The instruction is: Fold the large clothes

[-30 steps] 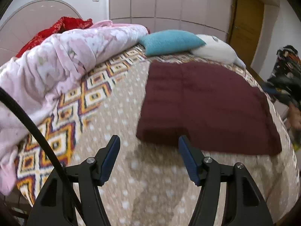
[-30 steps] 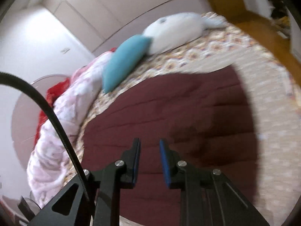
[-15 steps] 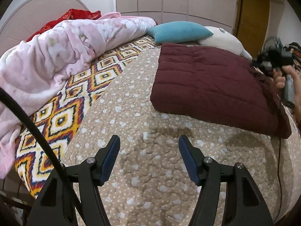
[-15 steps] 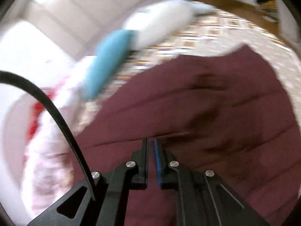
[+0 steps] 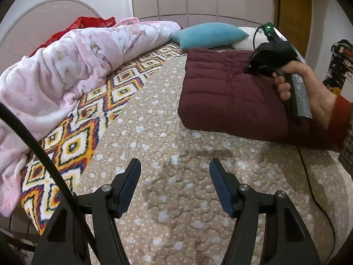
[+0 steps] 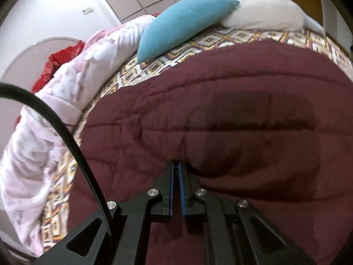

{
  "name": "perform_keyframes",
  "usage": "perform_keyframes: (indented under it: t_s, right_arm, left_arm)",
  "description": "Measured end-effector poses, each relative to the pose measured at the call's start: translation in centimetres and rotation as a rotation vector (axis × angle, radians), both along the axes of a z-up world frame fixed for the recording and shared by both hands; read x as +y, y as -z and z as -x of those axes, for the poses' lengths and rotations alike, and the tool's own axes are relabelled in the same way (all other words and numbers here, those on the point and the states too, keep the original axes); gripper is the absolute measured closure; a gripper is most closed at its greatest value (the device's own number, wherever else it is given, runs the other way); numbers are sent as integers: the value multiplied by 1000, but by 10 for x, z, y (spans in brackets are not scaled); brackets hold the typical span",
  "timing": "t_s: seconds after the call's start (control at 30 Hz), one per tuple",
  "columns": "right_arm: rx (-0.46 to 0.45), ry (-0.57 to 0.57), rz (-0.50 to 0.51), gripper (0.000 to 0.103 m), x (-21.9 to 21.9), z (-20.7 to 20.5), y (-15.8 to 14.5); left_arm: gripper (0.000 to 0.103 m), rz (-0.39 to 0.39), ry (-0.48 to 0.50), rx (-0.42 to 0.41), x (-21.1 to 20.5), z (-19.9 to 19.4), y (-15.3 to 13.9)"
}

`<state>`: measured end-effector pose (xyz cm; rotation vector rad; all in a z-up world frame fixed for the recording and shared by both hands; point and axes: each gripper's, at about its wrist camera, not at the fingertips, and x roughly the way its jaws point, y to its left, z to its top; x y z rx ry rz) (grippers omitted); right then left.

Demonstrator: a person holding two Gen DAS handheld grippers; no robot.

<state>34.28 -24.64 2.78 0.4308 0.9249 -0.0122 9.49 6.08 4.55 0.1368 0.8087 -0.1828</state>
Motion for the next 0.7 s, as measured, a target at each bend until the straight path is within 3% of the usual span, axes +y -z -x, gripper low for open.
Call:
perform_keyframes:
  t_s: [0.23, 0.4, 0.6, 0.67, 0.7]
  right_arm:
    - [0, 8, 61, 102, -2, 3, -7]
    - [-43, 8, -12, 101, -13, 32, -23]
    - [-41, 76, -137, 101, -78, 94, -12]
    - [-44, 150, -186, 101, -108, 119, -9]
    - [-39, 240, -180, 101, -138, 146, -7]
  left_arm:
    - [40, -11, 6, -5, -2, 4, -2]
    - [39, -9, 8, -18, -3, 11, -9]
    - [40, -13, 28, -35, -10, 27, -21]
    - [39, -21, 35, -41, -13, 33, -25]
    - [39, -24, 37, -46, -14, 36, -28]
